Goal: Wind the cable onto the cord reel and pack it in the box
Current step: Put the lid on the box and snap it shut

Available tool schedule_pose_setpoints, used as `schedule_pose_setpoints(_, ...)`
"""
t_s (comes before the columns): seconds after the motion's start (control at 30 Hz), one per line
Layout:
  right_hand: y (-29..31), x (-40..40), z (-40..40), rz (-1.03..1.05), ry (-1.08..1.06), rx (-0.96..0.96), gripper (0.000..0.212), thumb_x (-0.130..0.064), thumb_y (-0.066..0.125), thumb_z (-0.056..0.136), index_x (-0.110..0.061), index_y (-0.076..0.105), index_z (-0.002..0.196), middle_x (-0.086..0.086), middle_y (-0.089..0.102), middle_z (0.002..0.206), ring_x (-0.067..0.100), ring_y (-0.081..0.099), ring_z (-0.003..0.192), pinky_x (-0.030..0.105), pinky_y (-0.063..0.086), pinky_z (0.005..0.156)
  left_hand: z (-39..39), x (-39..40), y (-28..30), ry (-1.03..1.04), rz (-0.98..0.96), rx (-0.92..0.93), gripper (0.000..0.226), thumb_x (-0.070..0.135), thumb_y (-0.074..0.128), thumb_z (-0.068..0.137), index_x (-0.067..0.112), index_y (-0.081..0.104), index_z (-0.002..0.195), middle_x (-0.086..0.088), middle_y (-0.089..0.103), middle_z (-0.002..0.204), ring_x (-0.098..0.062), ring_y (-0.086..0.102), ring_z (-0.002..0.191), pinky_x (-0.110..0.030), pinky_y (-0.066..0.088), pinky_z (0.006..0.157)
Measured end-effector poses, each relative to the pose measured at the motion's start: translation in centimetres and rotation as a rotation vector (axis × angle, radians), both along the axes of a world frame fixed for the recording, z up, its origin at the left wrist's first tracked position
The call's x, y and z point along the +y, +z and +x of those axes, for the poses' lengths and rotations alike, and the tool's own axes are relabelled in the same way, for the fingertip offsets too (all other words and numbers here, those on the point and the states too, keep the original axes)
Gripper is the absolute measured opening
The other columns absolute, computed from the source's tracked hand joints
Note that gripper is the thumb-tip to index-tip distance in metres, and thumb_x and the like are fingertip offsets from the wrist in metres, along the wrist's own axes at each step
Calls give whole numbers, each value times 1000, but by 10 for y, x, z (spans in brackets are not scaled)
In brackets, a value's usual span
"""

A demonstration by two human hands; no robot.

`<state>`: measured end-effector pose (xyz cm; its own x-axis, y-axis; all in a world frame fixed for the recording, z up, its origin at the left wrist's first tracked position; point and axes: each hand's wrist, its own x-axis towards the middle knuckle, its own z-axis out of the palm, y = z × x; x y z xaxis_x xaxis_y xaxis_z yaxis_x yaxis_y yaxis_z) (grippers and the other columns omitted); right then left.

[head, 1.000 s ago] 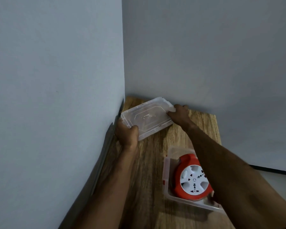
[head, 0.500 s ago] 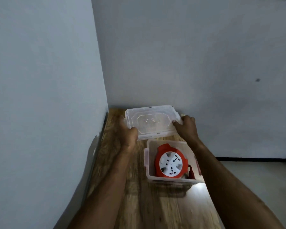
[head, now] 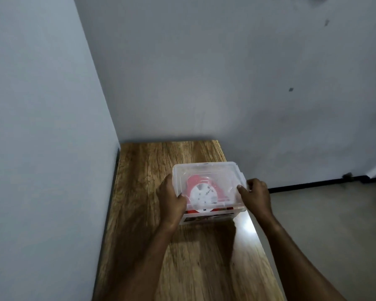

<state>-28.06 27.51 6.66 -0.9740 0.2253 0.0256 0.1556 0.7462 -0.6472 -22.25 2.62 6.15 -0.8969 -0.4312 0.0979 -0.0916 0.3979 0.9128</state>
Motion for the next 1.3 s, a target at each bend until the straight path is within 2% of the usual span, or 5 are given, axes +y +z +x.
schedule_pose_setpoints(0.23, -16, -4, 11, 2, -20, -4, 24, -13, 68, 87, -14, 46, 79, 9, 49, 82, 22, 46, 75, 26, 28, 67, 8, 0, -26, 28, -62, -77, 69, 2, 73, 75, 24, 52, 137, 2, 64, 124, -22, 63, 115, -46, 62, 89)
schedule_pose_setpoints(0.87, 10, -14, 12, -76, 8, -129, 9, -12, 57, 93, -7, 53, 99, 11, 64, 99, 26, 59, 83, 30, 38, 63, 0, -11, -5, -99, 1, -254, 42, 1, 65, 86, 17, 64, 125, 0, 71, 109, -20, 70, 101, -24, 58, 71)
schedule_pose_setpoints(0.97, 9, -19, 18, -107, 42, -143, 12, -15, 58, 93, -8, 54, 101, 12, 66, 101, 26, 61, 85, 27, 39, 59, -1, -8, -3, -61, -367, -387, 62, 15, 71, 87, 14, 46, 143, -10, 58, 138, -29, 57, 127, -41, 53, 102)
schedule_pose_setpoints(1.07, 8, -31, 27, -137, 86, -161, 15, -18, 58, 96, -8, 53, 108, 11, 66, 104, 24, 62, 88, 22, 37, 53, 10, 0, 9, -18, -771, -164, 78, 39, 72, 90, 8, 36, 152, -14, 40, 155, -31, 41, 142, -43, 40, 114)
schedule_pose_setpoints(1.3, 1, -46, 31, -353, 112, -205, 21, -26, 59, 98, -11, 53, 113, 9, 64, 107, 23, 66, 93, 35, 56, 69, 9, -32, -19, -374, -964, -278, 114, 82, -22, 76, 10, 0, 162, -10, -5, 170, -25, -7, 158, -41, -14, 122)
